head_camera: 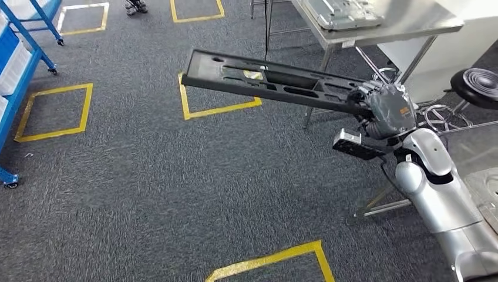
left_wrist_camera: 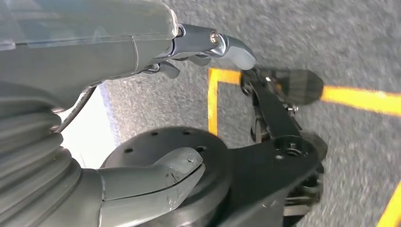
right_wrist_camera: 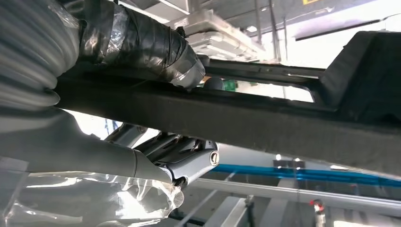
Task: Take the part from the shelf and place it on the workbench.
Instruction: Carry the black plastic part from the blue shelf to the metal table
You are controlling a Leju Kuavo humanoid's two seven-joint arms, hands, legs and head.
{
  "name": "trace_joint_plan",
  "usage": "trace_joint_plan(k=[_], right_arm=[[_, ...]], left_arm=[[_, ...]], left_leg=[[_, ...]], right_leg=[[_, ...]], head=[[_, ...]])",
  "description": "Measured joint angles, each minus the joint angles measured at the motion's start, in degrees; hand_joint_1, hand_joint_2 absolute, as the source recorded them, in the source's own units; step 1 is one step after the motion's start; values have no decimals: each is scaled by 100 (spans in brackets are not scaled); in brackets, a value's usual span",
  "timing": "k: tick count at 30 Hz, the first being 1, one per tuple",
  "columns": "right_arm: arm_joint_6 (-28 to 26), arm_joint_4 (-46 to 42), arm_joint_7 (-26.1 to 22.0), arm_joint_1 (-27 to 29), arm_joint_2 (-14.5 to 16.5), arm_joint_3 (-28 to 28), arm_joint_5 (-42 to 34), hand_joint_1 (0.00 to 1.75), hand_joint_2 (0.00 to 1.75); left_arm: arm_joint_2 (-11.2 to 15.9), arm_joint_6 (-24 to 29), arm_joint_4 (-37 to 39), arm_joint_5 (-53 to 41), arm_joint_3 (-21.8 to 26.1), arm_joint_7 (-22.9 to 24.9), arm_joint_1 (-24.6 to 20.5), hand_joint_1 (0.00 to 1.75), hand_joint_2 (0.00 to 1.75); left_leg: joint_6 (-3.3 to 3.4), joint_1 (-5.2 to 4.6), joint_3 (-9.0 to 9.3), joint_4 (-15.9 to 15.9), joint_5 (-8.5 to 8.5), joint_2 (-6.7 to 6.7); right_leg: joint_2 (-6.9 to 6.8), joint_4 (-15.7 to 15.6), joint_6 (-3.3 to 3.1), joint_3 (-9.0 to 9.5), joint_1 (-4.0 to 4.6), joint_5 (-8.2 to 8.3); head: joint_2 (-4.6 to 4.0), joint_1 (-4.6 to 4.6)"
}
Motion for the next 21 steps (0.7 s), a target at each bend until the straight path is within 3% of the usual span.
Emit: trace_joint_plan(k=[2,3,4,6,8,10,12,14,16,18,19,21], right_arm=[[-3,-40,-3,51,20,-1,-12,175,175],[-3,-49,-3,82,27,-1,-13,175,175],[-3,-57,-2,110,31,-3,-13,175,175],[-5,-73,-2,150,31,-15,-13,175,175],[-12,-98,-3,174,33,-38,-17,175,175],[-20,-123,-3,199,34,-70,-22,175,175],[-23,-144,-4,233,23,-114,-19,175,175],[-27,-156,-1,239,0,-158,18,175,175],[-41,-156,32,229,-14,-182,98,175,175],[-55,-144,84,249,-14,-194,180,175,175],[-58,-136,104,265,-14,-205,205,175,175],[-61,-127,119,279,-16,-226,232,175,175]], left_arm=[[-4,-11,0,3,0,-29,15,0,175],[-5,-17,0,9,0,-49,19,0,175],[-5,-21,0,15,0,-66,25,0,175],[-3,-23,0,25,0,-87,39,0,175],[14,-25,4,28,0,-102,54,0,175],[28,-27,9,30,0,-114,41,0,175],[23,-32,9,30,0,-119,2,0,175],[14,-36,9,30,0,-117,-7,0,175],[9,-37,9,33,1,-111,15,0,175],[9,-37,9,36,2,-103,31,0,175],[5,-37,9,37,2,-98,33,0,175],[-5,-37,9,38,2,-93,31,0,175]], left_leg=[[14,2,-445,827,-319,-189],[26,1,-609,1077,-348,-220],[44,0,-669,1096,-247,-235],[100,-3,-484,496,226,-335],[160,0,-215,-206,560,-603],[197,-17,-109,-445,602,-722],[246,-31,-58,-532,636,-589],[313,-21,13,-664,691,-435],[348,-26,54,-725,706,-279],[352,-34,59,-725,687,-133],[347,-36,61,-720,672,-59],[318,-33,77,-702,634,76]], right_leg=[[127,13,-44,4,29,-15],[202,25,-58,6,47,-25],[284,42,-67,9,61,-38],[454,82,-68,17,72,-67],[608,125,-28,-1,69,-91],[744,126,51,-36,31,-84],[820,99,131,-50,-6,-64],[543,277,170,-142,6,-182],[160,879,205,-441,3,-492],[49,1488,257,-759,-35,-704],[31,1543,279,-795,-53,-665],[-44,1050,307,-546,-71,-350]], head=[[0,0],[0,0],[0,1],[0,0],[0,-1],[0,-1],[0,1],[0,5],[0,8],[0,8],[0,9],[0,9]])
